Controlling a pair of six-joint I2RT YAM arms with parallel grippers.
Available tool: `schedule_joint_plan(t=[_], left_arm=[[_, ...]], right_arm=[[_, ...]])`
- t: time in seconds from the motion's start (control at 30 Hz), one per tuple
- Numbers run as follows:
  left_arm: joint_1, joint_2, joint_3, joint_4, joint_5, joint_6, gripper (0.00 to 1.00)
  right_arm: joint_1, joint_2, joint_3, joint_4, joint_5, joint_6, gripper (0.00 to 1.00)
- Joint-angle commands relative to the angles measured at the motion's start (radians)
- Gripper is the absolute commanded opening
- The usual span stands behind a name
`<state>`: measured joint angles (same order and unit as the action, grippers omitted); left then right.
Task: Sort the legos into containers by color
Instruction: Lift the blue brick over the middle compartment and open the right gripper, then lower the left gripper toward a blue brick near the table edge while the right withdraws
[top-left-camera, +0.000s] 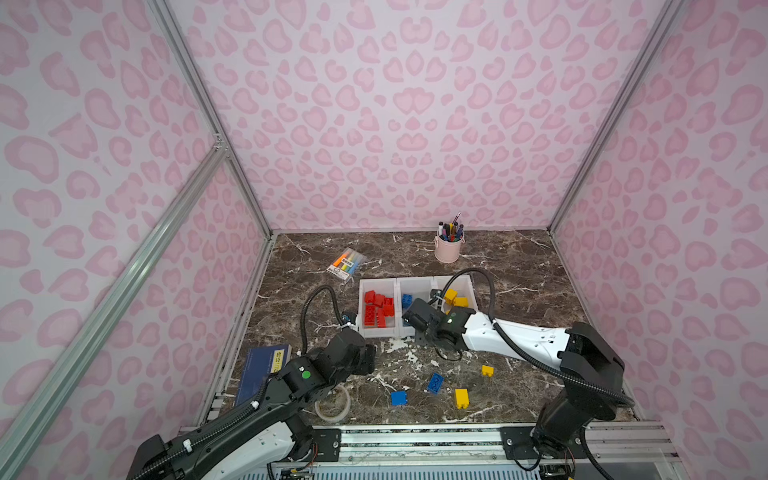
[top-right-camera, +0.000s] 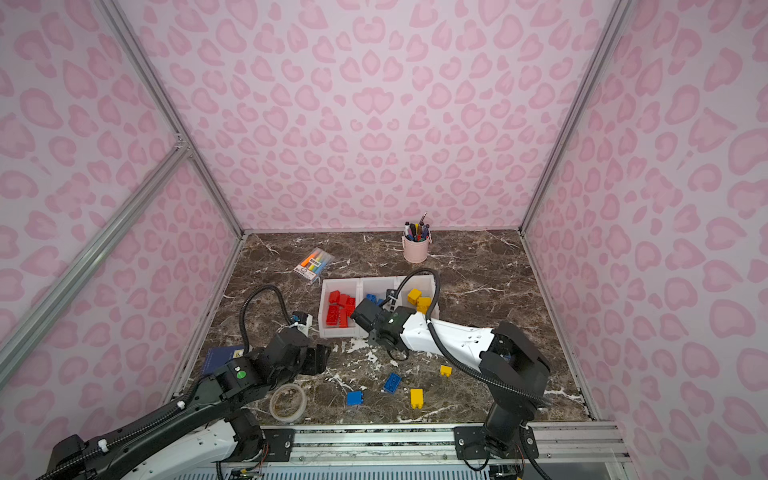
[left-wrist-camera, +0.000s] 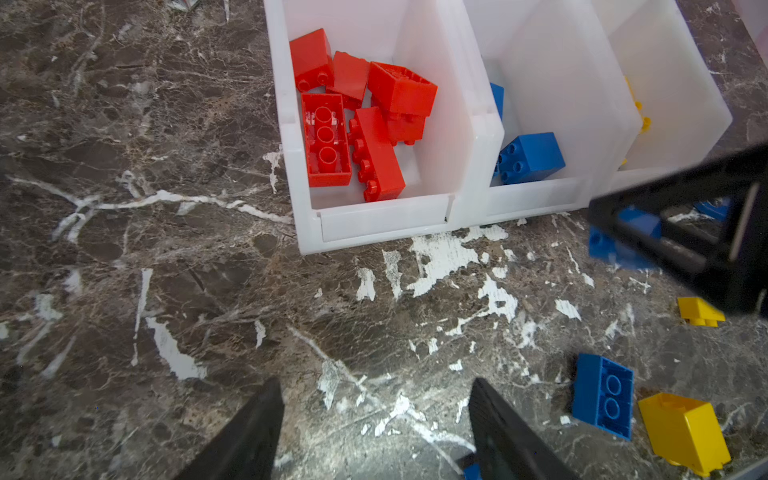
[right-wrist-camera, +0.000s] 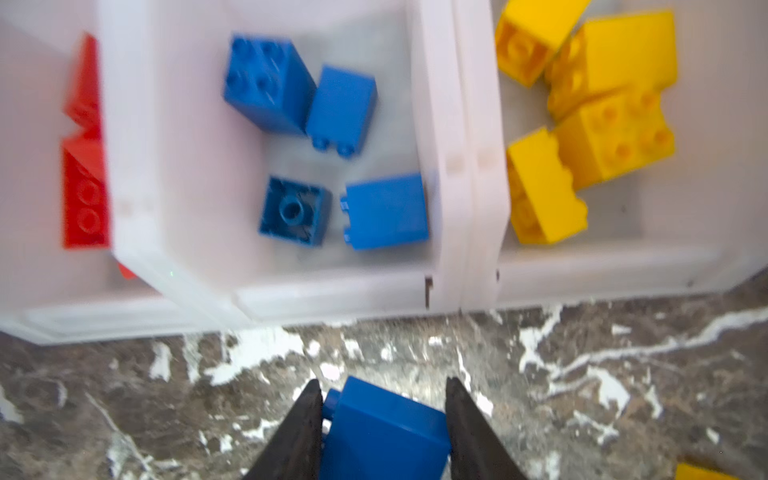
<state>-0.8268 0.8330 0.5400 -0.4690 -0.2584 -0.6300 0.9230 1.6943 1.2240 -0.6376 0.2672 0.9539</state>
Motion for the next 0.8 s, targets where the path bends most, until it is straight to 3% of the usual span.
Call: schedule_joint_plan(t=[0.0,0.27,0.4,0.53,0.77], left_arm=[[0.000,-0.006,0.008,-0.034,0.004,-0.008,0.73],[0.000,-0.043,-0.010,-0.072,0.024,-0.042,0.73],[0.001,-0.040,-0.012,-0.082,0.039,-0.055,0.73],[0.001,-0.029,-0.014,-0.087,0.060,-0.059,0.73],[-0.009,-0.017,-0.021,-0.094,0.083,-0.069,0.73]], right_arm=[[-0.056,0.041,0.099,-0.052,0.004,-0.143,0.45],[-0.175,0.209,0.350,-0.084,-0.077,-0.274,0.46],[-0.199,0.254,0.407,-0.092,-0.104,-0.301,0.59],[-0.205,0.258,0.425,-0.093,-0.113,-0.313,0.66],[-0.209,0.213,0.385,-0.074,-0.126,-0.315,0.67]])
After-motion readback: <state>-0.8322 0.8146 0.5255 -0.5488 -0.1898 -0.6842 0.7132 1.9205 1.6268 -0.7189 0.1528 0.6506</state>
